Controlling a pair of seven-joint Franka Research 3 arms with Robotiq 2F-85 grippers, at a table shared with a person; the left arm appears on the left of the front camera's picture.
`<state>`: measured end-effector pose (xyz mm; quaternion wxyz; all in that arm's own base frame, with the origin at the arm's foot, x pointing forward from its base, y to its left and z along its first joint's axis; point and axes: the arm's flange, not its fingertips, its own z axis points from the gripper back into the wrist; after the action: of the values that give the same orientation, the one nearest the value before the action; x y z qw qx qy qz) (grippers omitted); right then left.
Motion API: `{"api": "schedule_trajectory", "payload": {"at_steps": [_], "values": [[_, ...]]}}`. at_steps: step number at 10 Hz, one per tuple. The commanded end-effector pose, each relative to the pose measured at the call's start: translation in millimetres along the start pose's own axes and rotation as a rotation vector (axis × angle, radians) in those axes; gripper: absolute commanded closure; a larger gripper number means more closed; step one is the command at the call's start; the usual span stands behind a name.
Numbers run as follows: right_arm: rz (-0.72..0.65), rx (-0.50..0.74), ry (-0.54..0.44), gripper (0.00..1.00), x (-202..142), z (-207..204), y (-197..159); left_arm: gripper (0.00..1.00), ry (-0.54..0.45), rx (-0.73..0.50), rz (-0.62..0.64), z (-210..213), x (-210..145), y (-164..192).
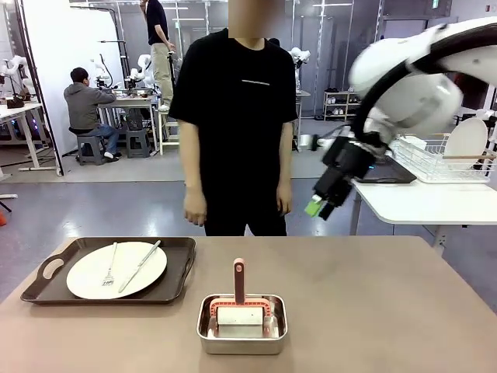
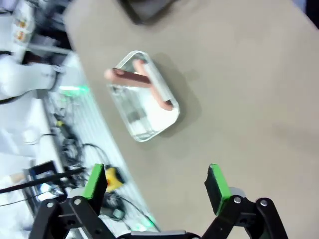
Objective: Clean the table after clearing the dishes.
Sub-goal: When the right (or left) Handle tray is removed, use the right hand (or left hand) to clean the right (or left) side of the table with the Lint Roller.
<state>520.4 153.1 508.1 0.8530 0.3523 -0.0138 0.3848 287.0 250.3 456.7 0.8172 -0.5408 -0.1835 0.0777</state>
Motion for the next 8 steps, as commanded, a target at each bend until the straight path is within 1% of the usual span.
{"api": "schedule_trajectory", "payload": {"at_steps": [1,2,4,5,6,7,8], "values": [[-0.147,0.275,-0.227,0.0,-63.3,24.5,-36.1,0.0,-0.006,0.002,-0.003,2.1,-0.3,-0.9],[-0.201,0.369,-0.332,0.0,-96.7,44.7,-56.7,0.0,-0.006,0.002,-0.003,2.1,-0.3,-0.9],[-0.326,0.487,-0.468,0.0,-177.3,76.9,-90.6,0.0,-0.006,0.002,-0.003,2.1,-0.3,-0.9],[-0.392,0.505,-0.531,0.0,-220.0,88.9,-102.7,0.0,-0.006,0.002,-0.003,2.1,-0.3,-0.9],[-0.449,0.499,-0.618,0.0,-260.8,99.4,-109.0,0.0,-0.006,0.002,-0.003,2.1,-0.3,-0.9],[-0.477,0.493,-0.669,0.0,-303.1,105.6,-112.3,0.0,-0.006,0.002,-0.003,2.1,-0.3,-0.9],[-0.486,0.518,-0.715,0.0,-339.3,107.2,-115.5,0.0,-0.006,0.002,-0.003,2.1,-0.3,-0.9]]}}
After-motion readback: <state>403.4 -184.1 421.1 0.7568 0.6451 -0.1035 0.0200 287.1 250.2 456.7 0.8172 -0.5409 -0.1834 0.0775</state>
